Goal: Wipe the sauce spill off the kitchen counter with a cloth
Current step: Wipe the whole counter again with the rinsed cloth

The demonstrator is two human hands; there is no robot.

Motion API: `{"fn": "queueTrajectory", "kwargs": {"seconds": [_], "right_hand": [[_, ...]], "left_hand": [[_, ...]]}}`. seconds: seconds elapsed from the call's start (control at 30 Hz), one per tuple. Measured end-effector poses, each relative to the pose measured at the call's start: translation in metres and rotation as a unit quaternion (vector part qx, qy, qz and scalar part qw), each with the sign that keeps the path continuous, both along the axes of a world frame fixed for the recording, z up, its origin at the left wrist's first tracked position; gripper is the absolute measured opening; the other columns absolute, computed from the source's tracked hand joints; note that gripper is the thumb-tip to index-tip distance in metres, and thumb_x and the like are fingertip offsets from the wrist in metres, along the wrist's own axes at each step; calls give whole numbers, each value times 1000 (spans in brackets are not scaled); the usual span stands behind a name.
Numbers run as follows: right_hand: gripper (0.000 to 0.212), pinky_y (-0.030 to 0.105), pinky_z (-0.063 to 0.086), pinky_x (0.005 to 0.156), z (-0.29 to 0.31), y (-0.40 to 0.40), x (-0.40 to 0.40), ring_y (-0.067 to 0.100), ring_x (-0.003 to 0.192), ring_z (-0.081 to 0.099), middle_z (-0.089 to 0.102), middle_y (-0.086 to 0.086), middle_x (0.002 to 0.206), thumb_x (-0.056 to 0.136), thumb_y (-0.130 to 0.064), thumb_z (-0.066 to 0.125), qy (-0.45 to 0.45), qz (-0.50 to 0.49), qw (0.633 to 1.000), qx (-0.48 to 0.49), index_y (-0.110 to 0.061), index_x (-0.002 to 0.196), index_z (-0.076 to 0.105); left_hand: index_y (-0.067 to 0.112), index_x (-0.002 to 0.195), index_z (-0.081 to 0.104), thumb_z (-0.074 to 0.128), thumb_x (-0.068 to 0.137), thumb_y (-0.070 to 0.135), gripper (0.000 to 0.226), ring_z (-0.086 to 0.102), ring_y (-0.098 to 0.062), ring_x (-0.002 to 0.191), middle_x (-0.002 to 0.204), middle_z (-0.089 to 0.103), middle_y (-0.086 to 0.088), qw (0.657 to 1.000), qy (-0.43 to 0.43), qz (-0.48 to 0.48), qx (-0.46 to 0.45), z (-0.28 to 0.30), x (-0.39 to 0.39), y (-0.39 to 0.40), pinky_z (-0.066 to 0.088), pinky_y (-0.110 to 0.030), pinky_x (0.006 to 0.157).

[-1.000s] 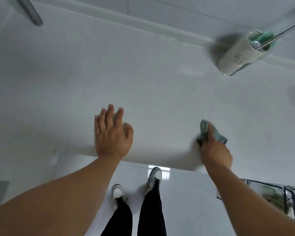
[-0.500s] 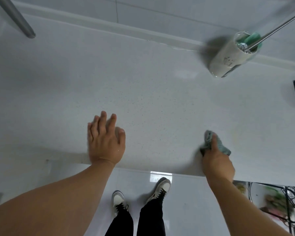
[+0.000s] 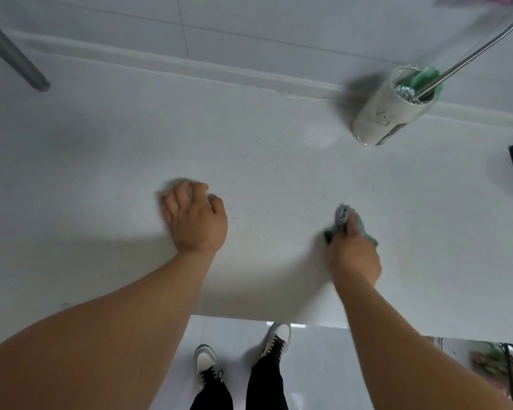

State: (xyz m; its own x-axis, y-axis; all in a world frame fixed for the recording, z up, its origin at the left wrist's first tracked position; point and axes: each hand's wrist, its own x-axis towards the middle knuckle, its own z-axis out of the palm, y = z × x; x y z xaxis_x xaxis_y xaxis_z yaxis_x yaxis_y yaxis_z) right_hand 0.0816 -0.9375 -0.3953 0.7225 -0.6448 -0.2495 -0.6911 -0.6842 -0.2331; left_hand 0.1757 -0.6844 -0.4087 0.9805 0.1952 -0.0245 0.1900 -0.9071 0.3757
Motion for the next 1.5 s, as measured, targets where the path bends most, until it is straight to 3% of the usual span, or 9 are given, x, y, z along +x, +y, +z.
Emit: {"fn": "queueTrajectory", "kwargs": {"seconds": [0.27,0.4,0.5,0.6,0.73,0.97,1.23,1.33,1.5], "right_hand": [[71,26,31,43,-13,88,1,23,48,66,71,-4,75,90,-41,62,1,438,899,-7,-52,154,34],[53,40,53,87,-6,-16,82,30,103,71,66,-2,138,105,-58,34,29,211,976,-38,-71,151,12],[63,39,48,77,-22,-41,124,32,87,65,69,9,127,105,-44,35,59,82,993,-57,-65,156,5],[68,43,53,90,-16,28,127,33,106,70,57,4,145,104,-44,46,36,188,981,46,-68,153,5],[49,34,48,72,-14,60,142,28,91,74,75,-5,109,100,-67,44,34,457,887,46,-67,146,30],[70,45,50,86,-18,-38,261,39,108,67,67,18,124,102,-44,51,54,87,993,-54,-53,161,14],[51,24,44,62,-15,101,338,23,82,71,74,-5,106,102,-49,49,17,448,894,12,-60,151,37],[53,17,46,49,-10,54,349,14,70,72,75,-12,101,89,-83,49,-3,424,905,-30,-53,132,58],[70,42,45,77,-16,-61,306,38,100,70,66,19,128,103,-55,49,75,262,959,-80,-52,161,10]], "left_hand": [[35,155,38,10,101,53,63,5,-31,157,171,17,1,998,46,33,11,-19,69,-20,-7,-56,125],[38,161,26,3,102,58,66,1,-32,158,172,11,4,997,47,45,35,-27,72,-23,-5,-59,125],[38,160,28,6,102,58,65,4,-34,157,172,13,4,996,50,59,39,-32,78,-25,-4,-60,125],[38,159,29,12,102,57,62,6,-34,157,172,14,3,996,51,57,40,-35,77,-24,-1,-60,125],[38,159,28,20,102,54,60,8,-35,157,171,16,2,996,47,57,42,-39,79,-23,1,-60,125],[36,159,28,18,104,54,58,10,-37,156,170,20,1,995,48,55,73,-41,80,-26,2,-61,125],[36,163,15,9,104,58,62,-1,-33,158,172,8,2,992,81,50,87,-38,80,-25,0,-59,126],[36,163,13,8,105,56,62,-2,-33,158,172,6,2,991,83,47,94,-39,81,-25,-1,-58,126],[35,163,14,9,105,54,61,-4,-34,158,173,5,1,991,90,42,93,-38,82,-24,0,-59,126]]}}
